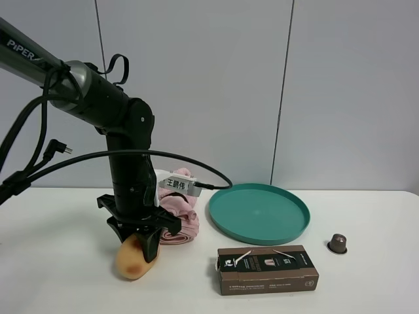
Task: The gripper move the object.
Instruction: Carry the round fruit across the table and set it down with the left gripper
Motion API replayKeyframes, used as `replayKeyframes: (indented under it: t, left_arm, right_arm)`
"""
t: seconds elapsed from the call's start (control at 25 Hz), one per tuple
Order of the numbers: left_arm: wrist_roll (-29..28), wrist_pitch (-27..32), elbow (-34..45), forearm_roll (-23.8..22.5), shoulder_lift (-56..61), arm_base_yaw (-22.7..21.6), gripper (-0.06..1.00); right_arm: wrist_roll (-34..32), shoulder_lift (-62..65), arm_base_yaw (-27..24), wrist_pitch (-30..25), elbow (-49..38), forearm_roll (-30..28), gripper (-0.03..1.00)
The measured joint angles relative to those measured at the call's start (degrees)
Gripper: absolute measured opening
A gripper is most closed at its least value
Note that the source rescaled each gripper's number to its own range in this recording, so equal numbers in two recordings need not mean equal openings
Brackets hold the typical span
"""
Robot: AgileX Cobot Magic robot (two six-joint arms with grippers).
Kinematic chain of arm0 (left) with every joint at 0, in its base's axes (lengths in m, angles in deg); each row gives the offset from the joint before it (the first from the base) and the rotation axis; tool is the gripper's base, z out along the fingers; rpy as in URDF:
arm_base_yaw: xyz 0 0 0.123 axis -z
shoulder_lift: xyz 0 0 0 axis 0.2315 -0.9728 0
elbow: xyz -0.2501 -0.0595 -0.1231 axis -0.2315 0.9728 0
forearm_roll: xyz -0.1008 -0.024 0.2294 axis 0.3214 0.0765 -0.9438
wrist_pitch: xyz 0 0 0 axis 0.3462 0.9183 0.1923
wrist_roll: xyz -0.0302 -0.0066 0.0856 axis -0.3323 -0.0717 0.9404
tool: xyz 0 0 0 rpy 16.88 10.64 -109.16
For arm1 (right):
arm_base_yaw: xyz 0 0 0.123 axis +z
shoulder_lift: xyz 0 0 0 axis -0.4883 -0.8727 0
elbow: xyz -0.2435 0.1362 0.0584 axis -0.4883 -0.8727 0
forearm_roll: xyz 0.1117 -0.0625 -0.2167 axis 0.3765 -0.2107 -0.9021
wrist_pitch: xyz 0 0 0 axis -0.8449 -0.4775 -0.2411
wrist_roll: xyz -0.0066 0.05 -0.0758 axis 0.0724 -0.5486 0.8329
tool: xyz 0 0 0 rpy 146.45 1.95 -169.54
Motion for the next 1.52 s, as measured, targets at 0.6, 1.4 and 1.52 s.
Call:
replayKeyframes:
  t: [0.6,1.4,1.52]
  left_arm:
    - [0.00,10.29,-4.12,-0.91,11.56,1.10,0.01]
    - [0.49,16.99,-38.36,-1.79,6.99,13.49,0.01]
    - [0.49,17.10,-41.82,-1.16,4.35,16.14,0.01]
  right_arm:
    - [0.00,0.00,0.00,0.00,0.00,0.00,1.00]
    - [0.00,0.00,0.00,0.00,0.00,0.00,1.00]
    - [0.00,0.00,0.00,0.00,0.00,0.00,1.00]
